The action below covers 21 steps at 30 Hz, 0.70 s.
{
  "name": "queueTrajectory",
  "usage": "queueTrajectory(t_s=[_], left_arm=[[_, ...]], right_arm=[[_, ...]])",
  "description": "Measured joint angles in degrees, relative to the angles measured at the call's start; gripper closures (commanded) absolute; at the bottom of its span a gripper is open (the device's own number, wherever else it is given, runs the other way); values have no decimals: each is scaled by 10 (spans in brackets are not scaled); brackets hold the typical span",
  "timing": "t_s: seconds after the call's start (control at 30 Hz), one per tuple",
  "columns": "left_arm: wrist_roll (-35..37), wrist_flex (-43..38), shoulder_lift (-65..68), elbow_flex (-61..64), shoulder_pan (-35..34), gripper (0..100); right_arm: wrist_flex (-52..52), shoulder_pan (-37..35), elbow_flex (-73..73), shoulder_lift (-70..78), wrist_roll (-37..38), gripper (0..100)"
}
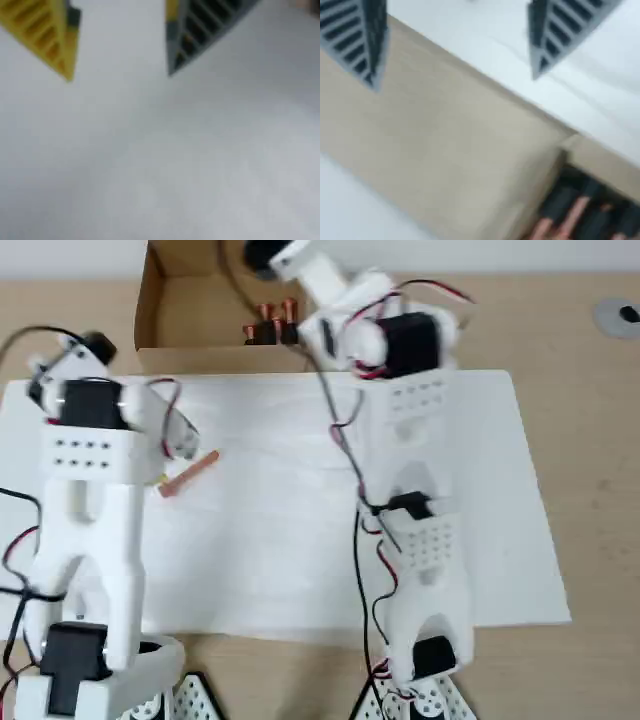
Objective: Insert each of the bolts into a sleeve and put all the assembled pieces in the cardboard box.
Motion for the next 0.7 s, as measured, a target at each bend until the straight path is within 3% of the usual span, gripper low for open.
queueTrajectory(t_s=[0.1,0.23,0.43,0.7], left_arm=[[18,0,0,38,11,868],[104,-10,2,88,-11,867],[182,-101,2,163,-81,868],[394,-263,2,250,-106,868]], right_arm=[[0,18,27,-33,0,771],[0,21,149,-95,0,771],[0,10,391,-196,20,771],[0,-7,548,-271,48,771]])
